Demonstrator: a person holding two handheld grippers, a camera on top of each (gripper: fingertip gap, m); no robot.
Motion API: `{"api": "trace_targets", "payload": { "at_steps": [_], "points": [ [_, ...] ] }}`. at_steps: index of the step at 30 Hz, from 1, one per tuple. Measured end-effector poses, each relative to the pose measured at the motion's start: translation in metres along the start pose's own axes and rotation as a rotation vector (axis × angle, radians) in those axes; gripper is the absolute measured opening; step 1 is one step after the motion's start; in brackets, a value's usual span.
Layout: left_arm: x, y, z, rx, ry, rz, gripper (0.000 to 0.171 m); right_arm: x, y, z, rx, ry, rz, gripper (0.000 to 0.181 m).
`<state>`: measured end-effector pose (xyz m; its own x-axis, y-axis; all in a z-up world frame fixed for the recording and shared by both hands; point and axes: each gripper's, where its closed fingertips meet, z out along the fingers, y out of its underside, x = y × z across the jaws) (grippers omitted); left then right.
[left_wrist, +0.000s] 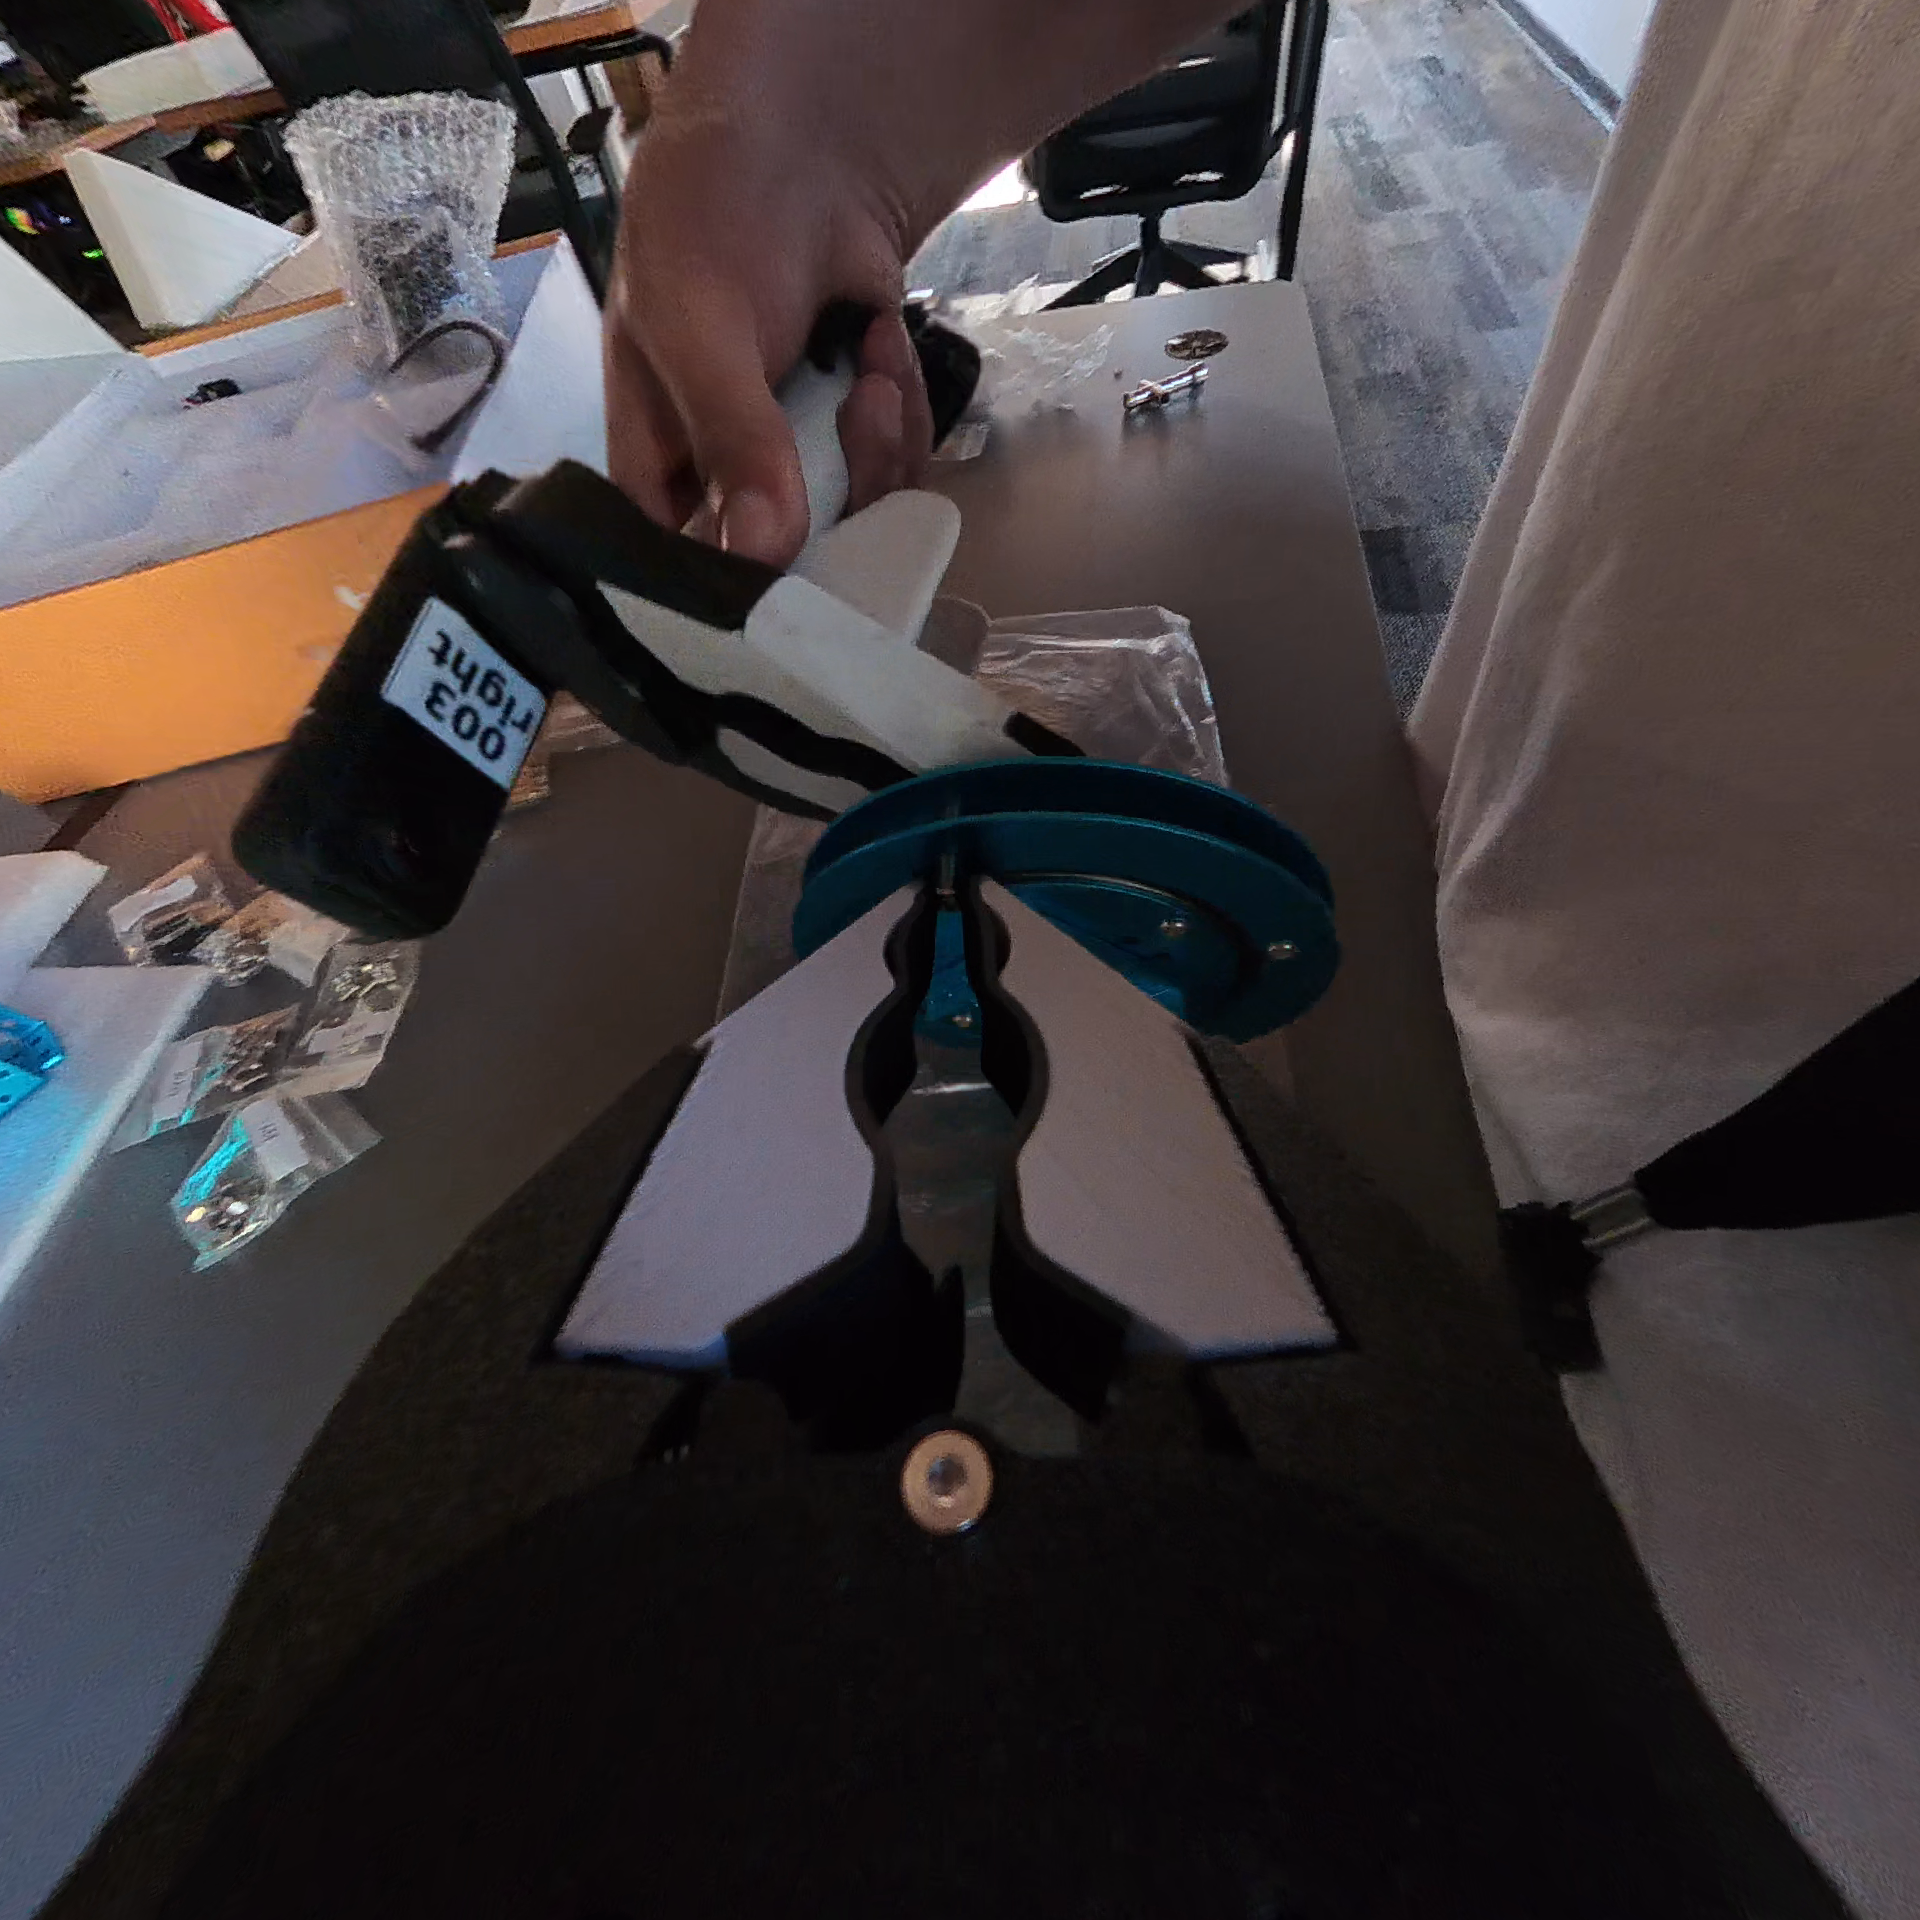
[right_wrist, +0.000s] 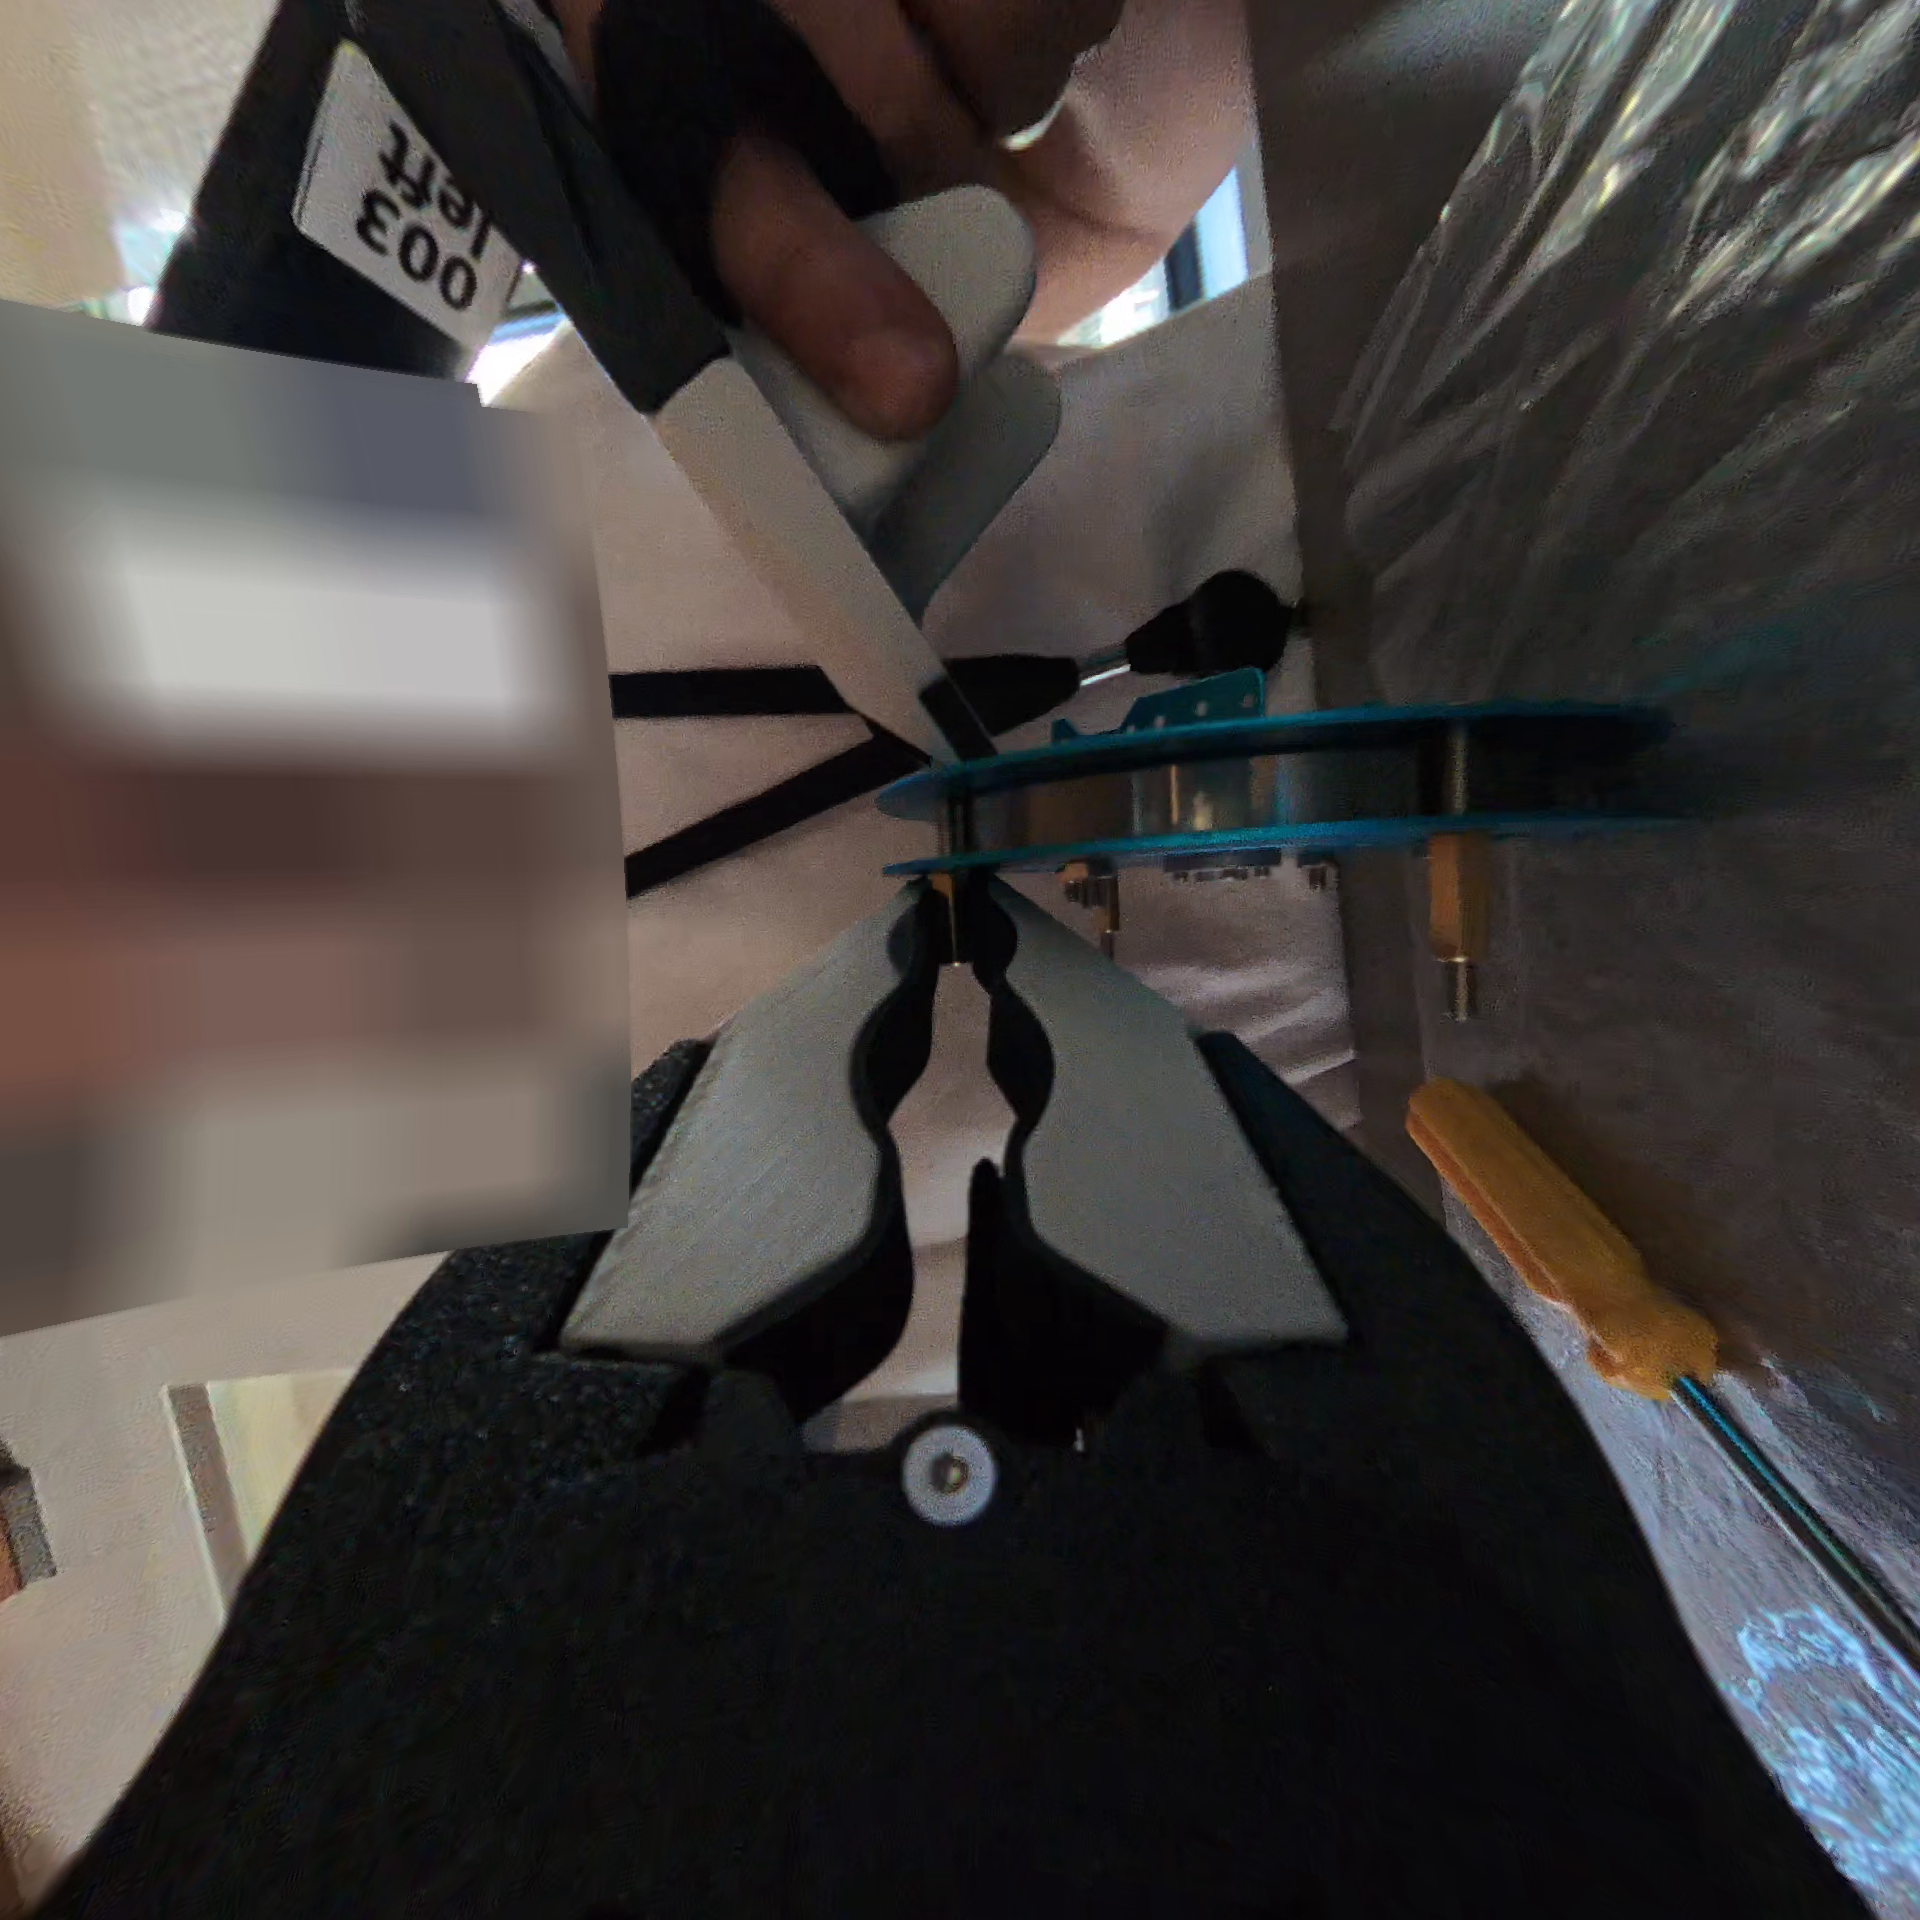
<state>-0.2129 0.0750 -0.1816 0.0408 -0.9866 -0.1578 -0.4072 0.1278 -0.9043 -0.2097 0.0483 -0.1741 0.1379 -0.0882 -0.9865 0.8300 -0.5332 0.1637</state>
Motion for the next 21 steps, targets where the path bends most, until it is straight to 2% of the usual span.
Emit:
{"api": "trace_targets", "payload": {
  "at_steps": [1,2,5,7,8,10,12,13,15,17,18,19,21],
  "points": [
    [0.002,-0.001,0.0,0.011,0.013,-0.006,0.003,0.001,0.003,0.002,-0.013,0.029,-0.036,0.003],
    [0.002,-0.002,0.0,0.019,0.013,-0.019,0.003,0.005,0.002,0.003,-0.012,0.126,-0.122,0.004],
    [-0.001,0.0,-0.001,0.037,0.019,-0.072,0.004,0.014,-0.006,-0.009,-0.008,0.561,-0.432,0.013],
    [-0.003,0.0,-0.002,0.045,0.019,-0.093,0.004,0.014,-0.009,-0.016,-0.029,0.783,-0.592,0.012],
    [-0.002,-0.001,-0.001,0.052,0.028,-0.1,0.004,0.017,-0.009,-0.018,-0.056,0.862,-0.638,0.012],
    [0.001,-0.003,-0.001,0.058,0.038,-0.09,0.002,0.017,-0.007,-0.015,-0.103,0.901,-0.69,0.005],
    [-0.001,-0.003,0.0,0.059,0.015,-0.069,0.003,0.016,-0.007,-0.016,-0.084,0.845,-0.604,0.003],
    [-0.001,-0.004,0.001,0.062,0.008,-0.06,0.003,0.015,-0.005,-0.015,-0.062,0.744,-0.511,0.004],
    [-0.001,-0.006,0.001,0.078,-0.008,-0.033,0.003,0.006,-0.003,-0.011,0.027,0.387,-0.232,0.003],
    [-0.004,-0.008,-0.001,0.089,-0.02,-0.045,0.003,-0.006,-0.004,-0.01,0.094,0.023,-0.031,0.004],
    [-0.004,-0.005,0.0,0.073,-0.018,-0.038,0.003,-0.003,-0.004,-0.01,0.097,-0.027,0.0,0.004],
    [-0.003,-0.004,0.002,0.07,-0.02,-0.027,0.003,-0.001,-0.002,-0.009,0.088,-0.004,-0.041,0.004],
    [-0.004,-0.004,0.001,0.072,-0.017,-0.043,0.003,0.003,-0.004,-0.009,0.089,0.219,-0.241,0.004]
  ]
}}
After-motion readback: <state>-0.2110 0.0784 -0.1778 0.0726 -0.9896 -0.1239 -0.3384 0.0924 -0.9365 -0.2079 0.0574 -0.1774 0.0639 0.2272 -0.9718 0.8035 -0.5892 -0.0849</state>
